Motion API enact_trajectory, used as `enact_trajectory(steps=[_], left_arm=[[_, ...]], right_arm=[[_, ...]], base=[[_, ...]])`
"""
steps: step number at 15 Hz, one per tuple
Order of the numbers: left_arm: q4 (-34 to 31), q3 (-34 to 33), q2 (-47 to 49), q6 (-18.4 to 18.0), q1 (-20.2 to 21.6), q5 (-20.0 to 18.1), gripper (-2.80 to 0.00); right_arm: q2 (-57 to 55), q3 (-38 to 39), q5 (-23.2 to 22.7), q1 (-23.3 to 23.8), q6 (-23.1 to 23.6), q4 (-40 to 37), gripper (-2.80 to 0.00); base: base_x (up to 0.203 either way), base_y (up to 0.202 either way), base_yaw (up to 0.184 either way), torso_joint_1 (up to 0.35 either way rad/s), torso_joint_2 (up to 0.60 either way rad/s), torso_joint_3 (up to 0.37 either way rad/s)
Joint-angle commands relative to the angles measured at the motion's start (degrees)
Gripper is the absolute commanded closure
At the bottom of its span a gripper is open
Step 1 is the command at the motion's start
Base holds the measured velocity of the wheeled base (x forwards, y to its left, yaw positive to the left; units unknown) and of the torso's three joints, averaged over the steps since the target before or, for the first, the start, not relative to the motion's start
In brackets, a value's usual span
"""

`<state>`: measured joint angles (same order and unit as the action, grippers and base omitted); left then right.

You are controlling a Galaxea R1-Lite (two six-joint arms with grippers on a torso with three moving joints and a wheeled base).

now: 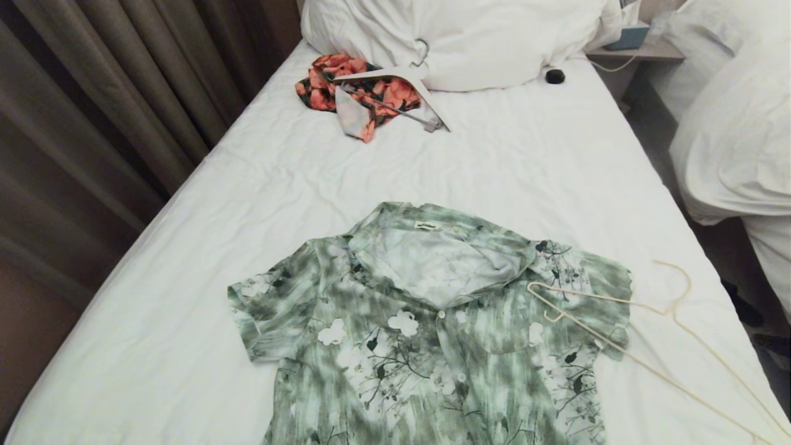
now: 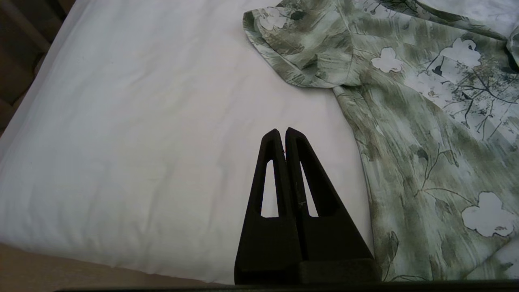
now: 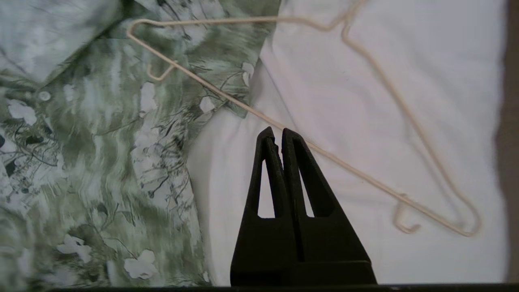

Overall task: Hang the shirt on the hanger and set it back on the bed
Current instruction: Lift the shirt and hanger

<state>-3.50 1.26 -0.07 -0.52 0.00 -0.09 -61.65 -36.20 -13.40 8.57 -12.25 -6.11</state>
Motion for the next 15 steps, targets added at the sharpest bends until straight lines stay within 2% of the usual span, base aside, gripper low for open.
enact_trajectory(steps=[1, 5, 6, 7, 8, 10, 11, 13, 15], left_arm=[[-0.02, 0.06, -0.01, 0.0, 0.0, 0.0, 0.0], [-0.02, 0.06, -0.01, 0.0, 0.0, 0.0, 0.0], [-0.02, 0.06, -0.01, 0.0, 0.0, 0.0, 0.0], [-0.02, 0.06, -0.01, 0.0, 0.0, 0.0, 0.0], [-0.02, 0.06, -0.01, 0.0, 0.0, 0.0, 0.0], [-0.02, 0.06, -0.01, 0.0, 0.0, 0.0, 0.0], [-0.1, 0.06, -0.01, 0.0, 0.0, -0.02, 0.0], [-0.1, 0.06, -0.01, 0.0, 0.0, 0.0, 0.0], [-0.02, 0.06, -0.01, 0.08, 0.0, -0.08, 0.0]], right_arm=[[-14.57, -2.62, -4.91, 4.58, 0.11, -0.2, 0.0], [-32.37, -7.45, -23.76, 13.88, 2.5, -2.43, 0.0], [-35.42, -10.24, -29.53, 16.53, 4.37, -5.84, 0.0], [-38.0, -13.99, -35.01, 19.05, 7.45, -12.45, 0.0], [-40.11, -18.03, -37.71, 21.0, 12.57, -20.46, 0.0], [-44.57, -25.49, -40.96, 25.01, 26.78, -35.34, 0.0], [-46.93, -29.85, -41.76, 26.68, 30.45, -41.79, 0.0], [-52.0, -35.15, -42.23, 29.35, 35.14, -47.83, 0.0], [-54.75, -37.3, -39.41, 30.14, 38.09, -49.0, 0.0]], base=[[0.0, 0.0, 0.0, 0.0, 0.0, 0.0], [0.0, 0.0, 0.0, 0.0, 0.0, 0.0], [0.0, 0.0, 0.0, 0.0, 0.0, 0.0], [0.0, 0.0, 0.0, 0.0, 0.0, 0.0], [0.0, 0.0, 0.0, 0.0, 0.0, 0.0], [0.0, 0.0, 0.0, 0.0, 0.0, 0.0], [0.0, 0.0, 0.0, 0.0, 0.0, 0.0], [0.0, 0.0, 0.0, 0.0, 0.0, 0.0], [0.0, 0.0, 0.0, 0.0, 0.0, 0.0]])
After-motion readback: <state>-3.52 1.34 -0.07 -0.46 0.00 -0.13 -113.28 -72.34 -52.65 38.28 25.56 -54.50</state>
